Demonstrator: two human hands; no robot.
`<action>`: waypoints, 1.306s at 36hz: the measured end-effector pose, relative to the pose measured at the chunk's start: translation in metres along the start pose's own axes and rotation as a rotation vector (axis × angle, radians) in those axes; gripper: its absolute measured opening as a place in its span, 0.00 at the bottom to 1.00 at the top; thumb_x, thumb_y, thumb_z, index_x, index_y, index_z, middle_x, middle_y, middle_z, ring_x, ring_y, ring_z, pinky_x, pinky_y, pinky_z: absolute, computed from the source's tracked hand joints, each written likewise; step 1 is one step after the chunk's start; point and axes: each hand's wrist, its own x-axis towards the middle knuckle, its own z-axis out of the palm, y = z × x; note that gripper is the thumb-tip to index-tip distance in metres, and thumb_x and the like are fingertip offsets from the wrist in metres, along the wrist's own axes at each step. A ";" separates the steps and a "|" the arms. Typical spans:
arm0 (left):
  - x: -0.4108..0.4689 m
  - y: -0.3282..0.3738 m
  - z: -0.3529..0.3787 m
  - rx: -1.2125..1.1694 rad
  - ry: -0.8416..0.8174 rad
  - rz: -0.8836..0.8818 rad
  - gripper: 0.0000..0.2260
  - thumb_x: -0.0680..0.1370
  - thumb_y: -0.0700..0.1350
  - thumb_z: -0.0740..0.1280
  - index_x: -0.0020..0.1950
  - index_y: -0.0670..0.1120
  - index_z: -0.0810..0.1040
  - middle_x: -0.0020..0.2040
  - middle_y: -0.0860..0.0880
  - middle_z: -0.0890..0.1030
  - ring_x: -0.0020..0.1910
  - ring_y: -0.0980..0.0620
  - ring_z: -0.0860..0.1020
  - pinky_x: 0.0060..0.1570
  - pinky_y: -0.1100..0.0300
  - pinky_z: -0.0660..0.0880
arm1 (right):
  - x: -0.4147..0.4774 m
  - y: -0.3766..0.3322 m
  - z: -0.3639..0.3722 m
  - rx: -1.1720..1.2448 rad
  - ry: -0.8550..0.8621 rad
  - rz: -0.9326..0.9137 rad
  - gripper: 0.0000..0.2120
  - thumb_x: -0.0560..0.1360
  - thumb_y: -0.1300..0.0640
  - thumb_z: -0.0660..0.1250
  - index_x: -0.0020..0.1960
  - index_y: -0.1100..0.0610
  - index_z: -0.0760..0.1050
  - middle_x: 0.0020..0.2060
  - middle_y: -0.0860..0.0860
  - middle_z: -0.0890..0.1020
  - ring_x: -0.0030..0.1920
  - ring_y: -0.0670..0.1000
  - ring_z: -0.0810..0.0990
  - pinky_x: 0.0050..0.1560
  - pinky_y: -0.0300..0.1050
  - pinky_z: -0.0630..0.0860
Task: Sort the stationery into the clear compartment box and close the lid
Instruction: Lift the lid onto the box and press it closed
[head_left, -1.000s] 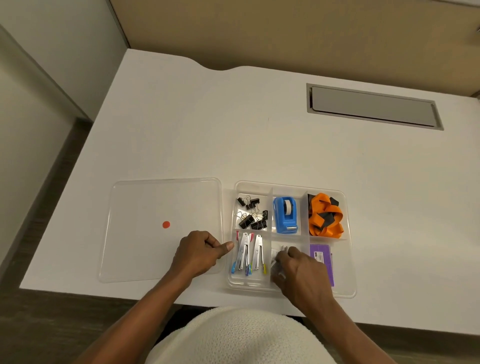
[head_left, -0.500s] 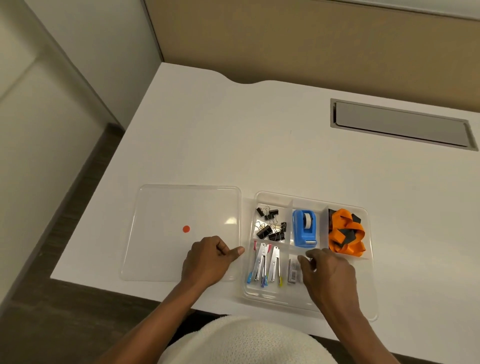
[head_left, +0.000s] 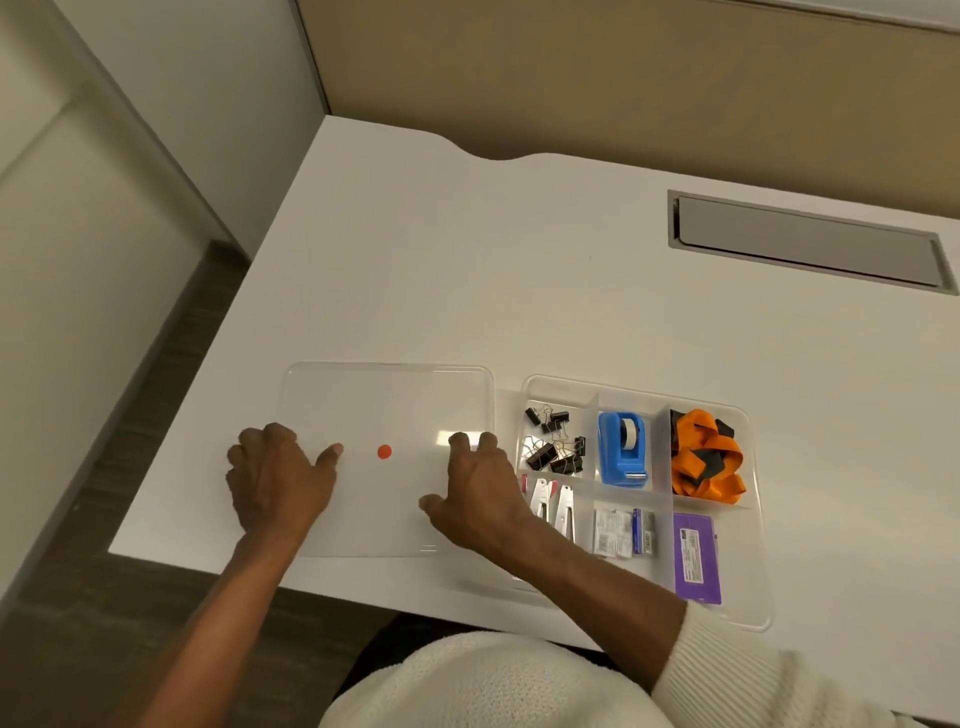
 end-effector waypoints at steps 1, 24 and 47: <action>0.000 -0.001 0.001 0.015 -0.015 -0.014 0.31 0.74 0.62 0.74 0.65 0.39 0.75 0.63 0.36 0.76 0.62 0.35 0.75 0.57 0.41 0.78 | 0.004 -0.002 0.004 -0.022 -0.026 0.017 0.31 0.75 0.48 0.73 0.69 0.65 0.66 0.66 0.69 0.68 0.67 0.69 0.70 0.66 0.54 0.71; 0.030 -0.009 -0.025 -0.243 0.093 -0.266 0.42 0.69 0.62 0.78 0.73 0.40 0.69 0.71 0.32 0.69 0.71 0.31 0.66 0.65 0.31 0.69 | -0.001 -0.027 -0.003 0.796 0.282 0.192 0.30 0.67 0.40 0.76 0.67 0.42 0.75 0.71 0.46 0.66 0.75 0.47 0.60 0.72 0.54 0.68; -0.123 0.147 0.027 -0.390 -0.210 0.284 0.34 0.71 0.60 0.78 0.71 0.45 0.74 0.63 0.45 0.73 0.62 0.43 0.77 0.58 0.45 0.80 | -0.117 0.201 -0.087 0.577 0.779 0.321 0.27 0.68 0.36 0.76 0.64 0.42 0.77 0.65 0.43 0.76 0.66 0.52 0.74 0.65 0.62 0.77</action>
